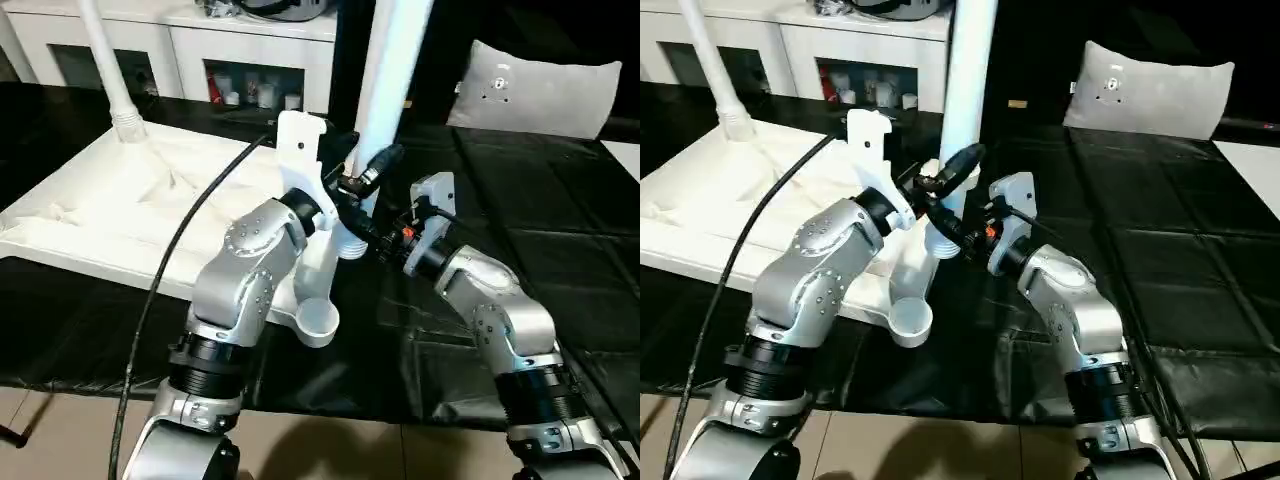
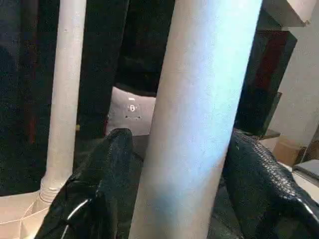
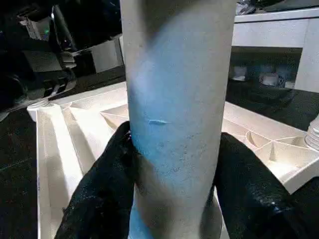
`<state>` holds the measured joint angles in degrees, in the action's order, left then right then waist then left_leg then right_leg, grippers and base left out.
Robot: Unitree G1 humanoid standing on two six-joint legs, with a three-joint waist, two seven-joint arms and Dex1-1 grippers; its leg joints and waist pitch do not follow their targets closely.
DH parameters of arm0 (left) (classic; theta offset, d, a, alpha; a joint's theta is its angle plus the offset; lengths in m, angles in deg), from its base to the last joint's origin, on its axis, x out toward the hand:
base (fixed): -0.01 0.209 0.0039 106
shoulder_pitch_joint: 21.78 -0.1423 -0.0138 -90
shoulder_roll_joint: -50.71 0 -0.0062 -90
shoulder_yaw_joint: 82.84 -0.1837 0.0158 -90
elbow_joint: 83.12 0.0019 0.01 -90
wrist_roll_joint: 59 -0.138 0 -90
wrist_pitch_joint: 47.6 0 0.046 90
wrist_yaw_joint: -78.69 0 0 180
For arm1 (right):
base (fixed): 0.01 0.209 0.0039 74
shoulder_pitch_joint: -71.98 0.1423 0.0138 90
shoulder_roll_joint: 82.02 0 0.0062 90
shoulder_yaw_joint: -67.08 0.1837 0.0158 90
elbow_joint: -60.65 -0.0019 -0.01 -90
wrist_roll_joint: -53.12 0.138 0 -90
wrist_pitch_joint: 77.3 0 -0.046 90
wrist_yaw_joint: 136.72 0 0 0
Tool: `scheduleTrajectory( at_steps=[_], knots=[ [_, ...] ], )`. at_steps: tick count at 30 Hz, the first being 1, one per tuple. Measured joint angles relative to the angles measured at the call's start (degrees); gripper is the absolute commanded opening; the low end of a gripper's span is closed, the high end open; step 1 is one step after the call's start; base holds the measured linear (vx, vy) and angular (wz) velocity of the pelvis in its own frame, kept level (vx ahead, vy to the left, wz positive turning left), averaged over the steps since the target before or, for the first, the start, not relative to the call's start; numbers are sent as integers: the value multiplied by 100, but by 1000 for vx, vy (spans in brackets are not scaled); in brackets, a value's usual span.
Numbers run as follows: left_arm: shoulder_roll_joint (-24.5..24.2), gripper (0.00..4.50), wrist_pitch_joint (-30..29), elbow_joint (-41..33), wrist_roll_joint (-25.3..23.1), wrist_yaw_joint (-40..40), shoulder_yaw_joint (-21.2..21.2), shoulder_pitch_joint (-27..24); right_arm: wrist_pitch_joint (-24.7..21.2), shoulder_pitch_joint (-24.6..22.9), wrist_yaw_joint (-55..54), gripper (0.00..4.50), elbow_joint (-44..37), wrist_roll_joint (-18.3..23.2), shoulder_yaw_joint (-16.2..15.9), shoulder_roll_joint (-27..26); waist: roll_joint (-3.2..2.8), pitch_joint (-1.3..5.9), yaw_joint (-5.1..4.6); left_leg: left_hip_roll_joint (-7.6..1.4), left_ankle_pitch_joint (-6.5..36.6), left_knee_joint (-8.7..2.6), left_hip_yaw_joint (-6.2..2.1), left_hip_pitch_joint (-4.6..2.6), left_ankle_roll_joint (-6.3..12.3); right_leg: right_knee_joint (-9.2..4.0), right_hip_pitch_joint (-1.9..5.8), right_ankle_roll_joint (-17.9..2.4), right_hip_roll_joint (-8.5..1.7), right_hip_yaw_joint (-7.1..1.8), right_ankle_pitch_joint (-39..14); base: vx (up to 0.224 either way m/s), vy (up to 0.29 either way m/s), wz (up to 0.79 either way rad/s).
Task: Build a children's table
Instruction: Pick table leg
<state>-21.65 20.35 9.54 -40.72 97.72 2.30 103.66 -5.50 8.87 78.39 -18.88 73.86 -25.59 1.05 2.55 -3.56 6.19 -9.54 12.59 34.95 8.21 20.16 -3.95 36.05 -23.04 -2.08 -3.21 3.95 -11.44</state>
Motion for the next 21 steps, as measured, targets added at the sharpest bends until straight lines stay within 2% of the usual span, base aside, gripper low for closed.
scheduleTrajectory(
  at_steps=[8, 9, 21],
  knots=[
    [-120, 214, 133, 107, -338, -94, -101, 3, 13, 2, -27, 189, 144, -58, -16, -52, 0, 0, -5, 0, 0, -1, 0, 0, 0, 0, 0, 0, 0, 0, 0, 0, 0, 0],
    [-121, 195, 140, 108, -341, -102, -105, 3, 15, 2, -28, 189, 144, -58, -16, -55, 0, 0, -3, 0, 0, -1, 0, 0, 0, 0, -1, 0, 0, 0, 0, 0, 0, 0],
    [-110, 185, 328, 248, -446, -122, -107, 22, 23, 6, -103, 189, 148, -119, -15, -107, -3, 0, -10, 0, 0, -1, 0, -1, 0, 0, -1, 0, 0, 0, 0, 0, 0, 0]
  ],
)
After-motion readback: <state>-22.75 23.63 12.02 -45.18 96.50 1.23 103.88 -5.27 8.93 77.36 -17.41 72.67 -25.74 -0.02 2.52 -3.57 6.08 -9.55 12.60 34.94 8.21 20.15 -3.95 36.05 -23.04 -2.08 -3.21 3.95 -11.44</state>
